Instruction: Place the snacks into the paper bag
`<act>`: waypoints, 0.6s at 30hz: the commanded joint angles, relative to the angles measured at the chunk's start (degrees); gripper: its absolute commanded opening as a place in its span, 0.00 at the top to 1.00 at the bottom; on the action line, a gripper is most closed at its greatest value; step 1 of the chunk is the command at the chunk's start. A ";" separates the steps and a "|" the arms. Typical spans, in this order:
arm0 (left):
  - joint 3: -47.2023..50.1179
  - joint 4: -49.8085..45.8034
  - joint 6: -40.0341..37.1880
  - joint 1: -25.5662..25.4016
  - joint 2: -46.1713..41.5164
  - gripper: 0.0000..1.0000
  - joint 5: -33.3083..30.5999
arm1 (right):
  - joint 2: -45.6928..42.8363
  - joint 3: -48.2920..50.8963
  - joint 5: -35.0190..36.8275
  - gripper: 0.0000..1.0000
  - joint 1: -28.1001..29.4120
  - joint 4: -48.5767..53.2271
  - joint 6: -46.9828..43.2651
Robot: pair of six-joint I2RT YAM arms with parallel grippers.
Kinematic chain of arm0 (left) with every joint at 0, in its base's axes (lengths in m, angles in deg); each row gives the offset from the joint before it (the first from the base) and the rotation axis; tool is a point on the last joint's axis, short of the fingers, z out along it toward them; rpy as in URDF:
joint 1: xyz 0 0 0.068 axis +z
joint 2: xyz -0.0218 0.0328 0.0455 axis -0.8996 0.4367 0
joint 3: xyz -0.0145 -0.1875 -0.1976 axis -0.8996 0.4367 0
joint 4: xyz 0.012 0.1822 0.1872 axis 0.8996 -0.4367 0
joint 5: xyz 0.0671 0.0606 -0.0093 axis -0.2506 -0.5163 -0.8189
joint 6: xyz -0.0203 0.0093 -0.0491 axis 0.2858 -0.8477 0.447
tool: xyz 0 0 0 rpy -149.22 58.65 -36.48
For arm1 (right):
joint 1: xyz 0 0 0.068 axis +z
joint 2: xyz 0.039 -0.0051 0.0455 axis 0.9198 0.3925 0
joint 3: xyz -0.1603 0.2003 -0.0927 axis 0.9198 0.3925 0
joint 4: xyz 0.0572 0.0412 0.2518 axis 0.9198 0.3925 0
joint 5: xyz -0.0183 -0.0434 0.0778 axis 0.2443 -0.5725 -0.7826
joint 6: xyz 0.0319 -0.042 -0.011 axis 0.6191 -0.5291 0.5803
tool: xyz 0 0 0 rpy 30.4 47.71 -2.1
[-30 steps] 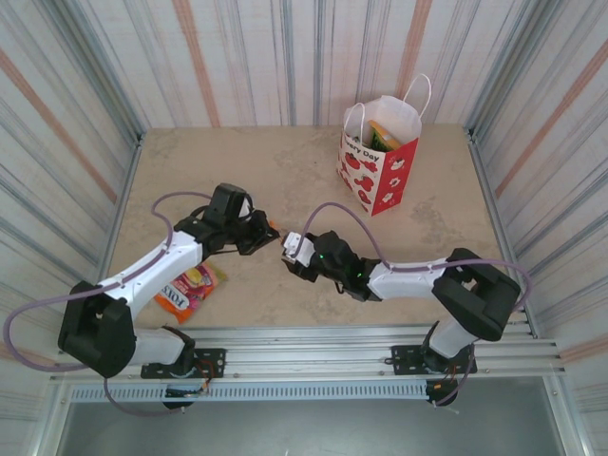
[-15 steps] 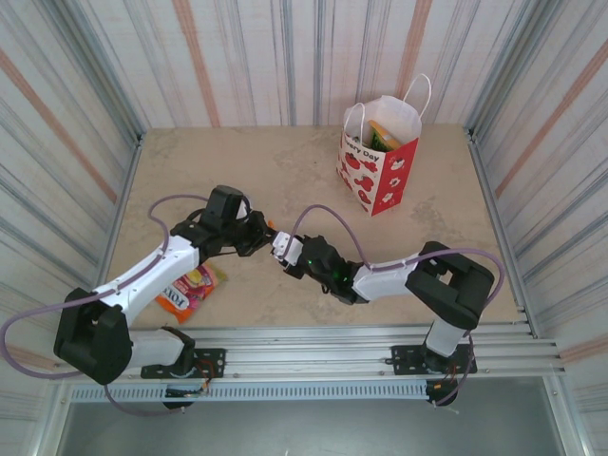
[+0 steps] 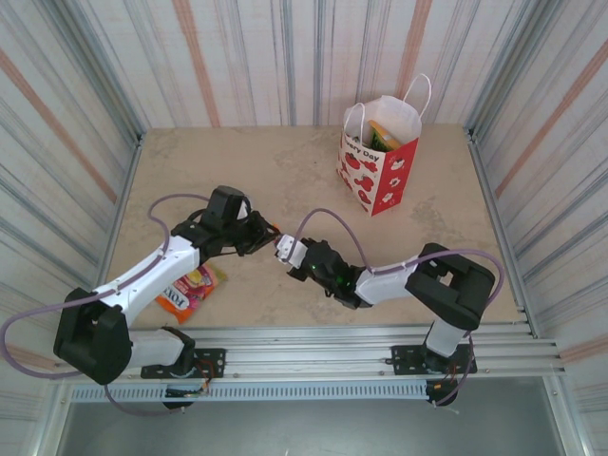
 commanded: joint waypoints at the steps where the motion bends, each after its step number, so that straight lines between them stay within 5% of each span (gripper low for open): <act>1: 0.12 0.21 -1.61 0.26 0.47 0.57 -3.68 | -3.92 2.05 1.23 0.90 0.38 1.43 4.05; 9: 1.12 -0.27 -5.97 2.27 2.93 0.38 -6.88 | -14.96 4.82 -2.14 0.90 -1.53 14.07 10.56; 18: 0.08 1.05 -8.86 2.67 9.18 0.39 -4.68 | -31.11 -2.26 -17.97 0.92 -15.81 34.86 14.63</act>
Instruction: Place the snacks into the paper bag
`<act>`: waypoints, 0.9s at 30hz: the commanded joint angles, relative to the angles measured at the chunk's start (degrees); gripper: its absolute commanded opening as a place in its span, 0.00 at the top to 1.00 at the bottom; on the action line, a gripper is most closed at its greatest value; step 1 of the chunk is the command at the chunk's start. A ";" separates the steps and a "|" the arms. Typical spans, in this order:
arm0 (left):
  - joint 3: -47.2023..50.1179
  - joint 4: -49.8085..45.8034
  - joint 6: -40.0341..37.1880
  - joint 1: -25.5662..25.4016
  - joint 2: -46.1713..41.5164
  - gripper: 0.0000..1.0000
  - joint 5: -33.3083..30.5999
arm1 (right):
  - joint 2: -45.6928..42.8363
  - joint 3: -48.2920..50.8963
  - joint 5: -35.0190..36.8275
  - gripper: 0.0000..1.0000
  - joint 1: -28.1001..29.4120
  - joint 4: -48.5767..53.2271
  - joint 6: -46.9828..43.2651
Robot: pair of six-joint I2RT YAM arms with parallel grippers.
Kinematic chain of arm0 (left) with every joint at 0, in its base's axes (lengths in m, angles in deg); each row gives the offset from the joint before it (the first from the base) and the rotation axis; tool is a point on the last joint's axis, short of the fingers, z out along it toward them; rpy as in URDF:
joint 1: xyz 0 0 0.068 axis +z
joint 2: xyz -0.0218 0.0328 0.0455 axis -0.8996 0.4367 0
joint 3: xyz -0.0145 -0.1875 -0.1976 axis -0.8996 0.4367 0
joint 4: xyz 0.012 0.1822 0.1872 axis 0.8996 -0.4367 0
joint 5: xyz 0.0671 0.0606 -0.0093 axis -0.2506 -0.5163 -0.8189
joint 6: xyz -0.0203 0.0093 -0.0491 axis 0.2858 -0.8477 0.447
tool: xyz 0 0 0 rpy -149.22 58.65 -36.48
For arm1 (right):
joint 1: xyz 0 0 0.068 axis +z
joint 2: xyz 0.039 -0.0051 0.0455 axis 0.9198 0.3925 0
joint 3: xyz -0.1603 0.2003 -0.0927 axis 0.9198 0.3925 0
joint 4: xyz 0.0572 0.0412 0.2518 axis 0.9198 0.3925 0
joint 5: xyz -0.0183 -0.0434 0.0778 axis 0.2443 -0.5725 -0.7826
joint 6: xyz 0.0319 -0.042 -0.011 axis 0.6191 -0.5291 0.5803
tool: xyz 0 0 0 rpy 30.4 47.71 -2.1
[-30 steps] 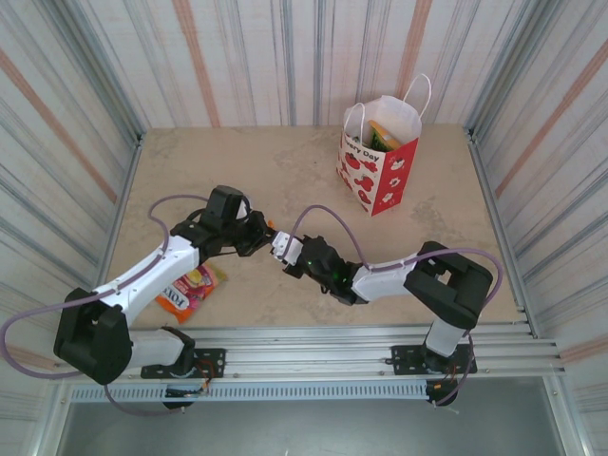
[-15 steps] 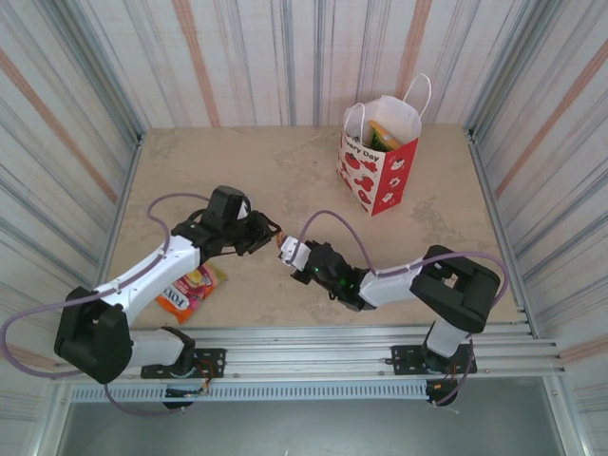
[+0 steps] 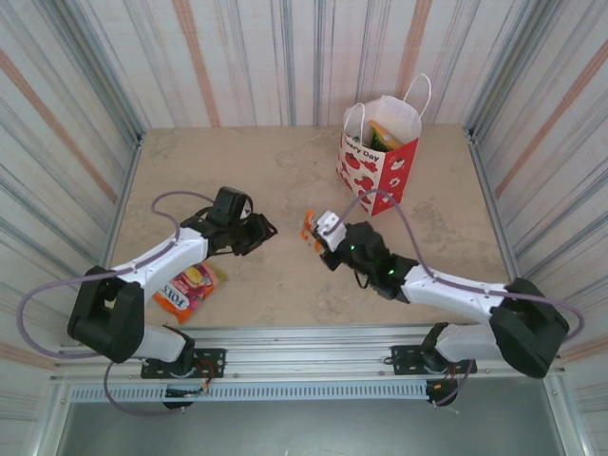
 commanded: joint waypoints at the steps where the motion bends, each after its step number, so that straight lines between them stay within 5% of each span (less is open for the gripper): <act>1: -0.39 1.00 -2.41 0.20 2.02 0.39 0.67 | -4.94 -5.13 -7.80 0.92 -5.56 9.55 2.51; 15: -7.16 0.74 -5.19 -1.29 5.69 0.39 1.95 | 2.15 -34.39 -26.69 0.92 -30.20 16.44 -0.53; 27: -8.11 -0.28 -5.84 -1.29 4.68 0.40 1.52 | 17.26 -50.41 -24.34 0.90 -39.90 14.43 1.27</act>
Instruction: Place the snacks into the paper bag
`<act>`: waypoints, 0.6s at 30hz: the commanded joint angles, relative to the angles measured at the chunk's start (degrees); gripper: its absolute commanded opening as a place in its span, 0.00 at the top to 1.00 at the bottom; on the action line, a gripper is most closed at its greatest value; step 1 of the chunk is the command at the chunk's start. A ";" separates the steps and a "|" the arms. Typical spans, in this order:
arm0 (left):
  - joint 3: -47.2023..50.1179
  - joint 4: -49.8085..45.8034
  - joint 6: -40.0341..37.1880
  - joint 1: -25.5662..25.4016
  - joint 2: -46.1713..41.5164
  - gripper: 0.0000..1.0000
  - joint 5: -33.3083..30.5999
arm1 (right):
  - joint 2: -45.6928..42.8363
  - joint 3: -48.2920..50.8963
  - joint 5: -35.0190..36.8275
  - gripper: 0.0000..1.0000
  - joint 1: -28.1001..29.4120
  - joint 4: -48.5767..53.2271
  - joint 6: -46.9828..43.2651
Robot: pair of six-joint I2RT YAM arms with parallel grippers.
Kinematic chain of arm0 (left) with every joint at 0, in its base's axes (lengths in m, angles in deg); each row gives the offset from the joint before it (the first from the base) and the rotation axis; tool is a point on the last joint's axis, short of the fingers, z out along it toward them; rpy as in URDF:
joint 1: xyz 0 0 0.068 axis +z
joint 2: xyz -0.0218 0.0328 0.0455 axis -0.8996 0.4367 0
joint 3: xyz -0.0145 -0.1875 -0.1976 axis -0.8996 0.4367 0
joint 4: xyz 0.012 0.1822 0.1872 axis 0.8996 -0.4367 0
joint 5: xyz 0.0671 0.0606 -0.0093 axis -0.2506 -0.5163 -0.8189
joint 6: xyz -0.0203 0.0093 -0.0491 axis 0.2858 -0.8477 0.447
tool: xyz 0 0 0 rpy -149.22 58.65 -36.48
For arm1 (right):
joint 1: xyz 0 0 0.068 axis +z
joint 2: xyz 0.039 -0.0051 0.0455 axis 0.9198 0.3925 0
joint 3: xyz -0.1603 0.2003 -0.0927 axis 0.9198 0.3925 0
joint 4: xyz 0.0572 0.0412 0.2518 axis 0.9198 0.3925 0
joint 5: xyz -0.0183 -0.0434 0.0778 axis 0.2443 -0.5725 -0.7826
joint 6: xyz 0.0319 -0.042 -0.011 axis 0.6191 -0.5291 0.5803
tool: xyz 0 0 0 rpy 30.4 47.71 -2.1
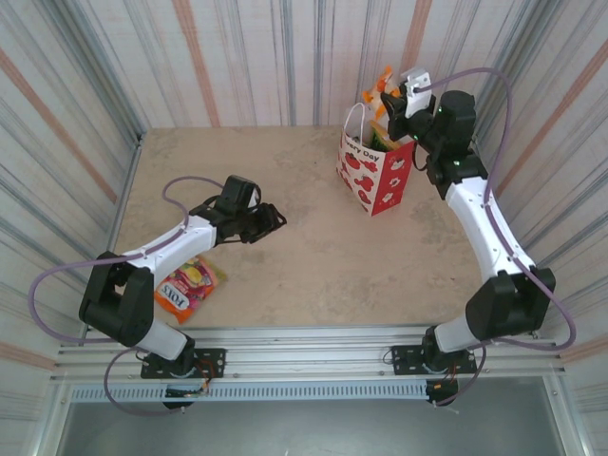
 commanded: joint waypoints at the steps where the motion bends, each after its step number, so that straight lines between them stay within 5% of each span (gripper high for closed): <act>1: -1.41 -1.60 -1.57 -0.38 -0.52 0.40 -0.19 | 2.46 -2.16 0.04 0.89 -1.76 -0.47 1.72; 8: -1.75 -3.25 -1.98 -0.38 -0.97 0.40 -0.55 | 4.97 -2.22 -1.08 0.55 -4.35 2.82 4.39; 18: 3.34 -8.37 1.27 -0.29 -7.14 0.40 -2.16 | -8.70 12.81 -1.39 0.49 -0.67 7.92 7.75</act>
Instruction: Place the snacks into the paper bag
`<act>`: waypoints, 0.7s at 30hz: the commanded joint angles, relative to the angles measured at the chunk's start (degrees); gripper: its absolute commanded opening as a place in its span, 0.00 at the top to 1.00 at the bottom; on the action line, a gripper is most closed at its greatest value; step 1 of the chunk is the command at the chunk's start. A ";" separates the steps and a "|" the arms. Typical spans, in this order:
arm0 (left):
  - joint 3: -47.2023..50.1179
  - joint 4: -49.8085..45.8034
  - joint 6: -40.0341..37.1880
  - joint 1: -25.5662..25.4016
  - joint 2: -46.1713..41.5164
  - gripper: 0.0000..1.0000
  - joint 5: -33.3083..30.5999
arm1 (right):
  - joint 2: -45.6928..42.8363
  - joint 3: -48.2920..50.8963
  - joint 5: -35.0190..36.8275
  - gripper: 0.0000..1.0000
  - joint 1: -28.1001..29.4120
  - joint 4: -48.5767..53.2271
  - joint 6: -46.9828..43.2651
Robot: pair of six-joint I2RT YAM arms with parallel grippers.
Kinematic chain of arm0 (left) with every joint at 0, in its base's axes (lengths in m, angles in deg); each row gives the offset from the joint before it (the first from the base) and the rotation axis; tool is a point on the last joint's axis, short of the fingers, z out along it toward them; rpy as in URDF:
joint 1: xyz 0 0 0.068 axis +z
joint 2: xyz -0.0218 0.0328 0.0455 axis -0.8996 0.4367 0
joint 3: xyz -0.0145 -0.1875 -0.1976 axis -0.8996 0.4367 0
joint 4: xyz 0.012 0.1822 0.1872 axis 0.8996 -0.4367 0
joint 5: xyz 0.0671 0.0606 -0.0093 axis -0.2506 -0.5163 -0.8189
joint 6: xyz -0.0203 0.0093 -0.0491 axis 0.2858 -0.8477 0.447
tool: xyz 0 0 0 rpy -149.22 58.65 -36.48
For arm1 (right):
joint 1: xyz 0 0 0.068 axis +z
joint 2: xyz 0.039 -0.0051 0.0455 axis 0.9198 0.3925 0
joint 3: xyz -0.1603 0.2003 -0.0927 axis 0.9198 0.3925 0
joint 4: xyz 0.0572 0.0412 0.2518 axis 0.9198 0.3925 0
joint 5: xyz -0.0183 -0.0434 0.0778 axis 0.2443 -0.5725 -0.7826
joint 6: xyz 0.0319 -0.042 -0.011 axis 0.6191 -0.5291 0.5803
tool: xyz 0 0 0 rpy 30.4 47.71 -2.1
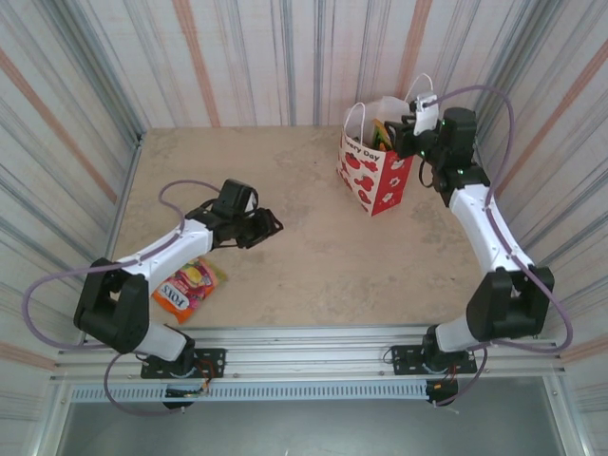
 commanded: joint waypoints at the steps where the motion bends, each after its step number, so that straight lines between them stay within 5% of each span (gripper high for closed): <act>1: 2.00 -5.62 1.89 -0.21 -5.26 0.40 -2.66 | -7.16 5.02 0.01 0.49 3.88 4.02 1.88; 13: 9.28 -26.30 12.89 5.02 -25.75 0.32 -14.07 | -22.43 26.39 11.87 0.49 26.17 0.88 10.71; 21: 14.62 -35.99 19.85 16.45 -38.17 0.17 -16.05 | -19.17 30.60 16.46 0.49 34.93 -4.80 14.29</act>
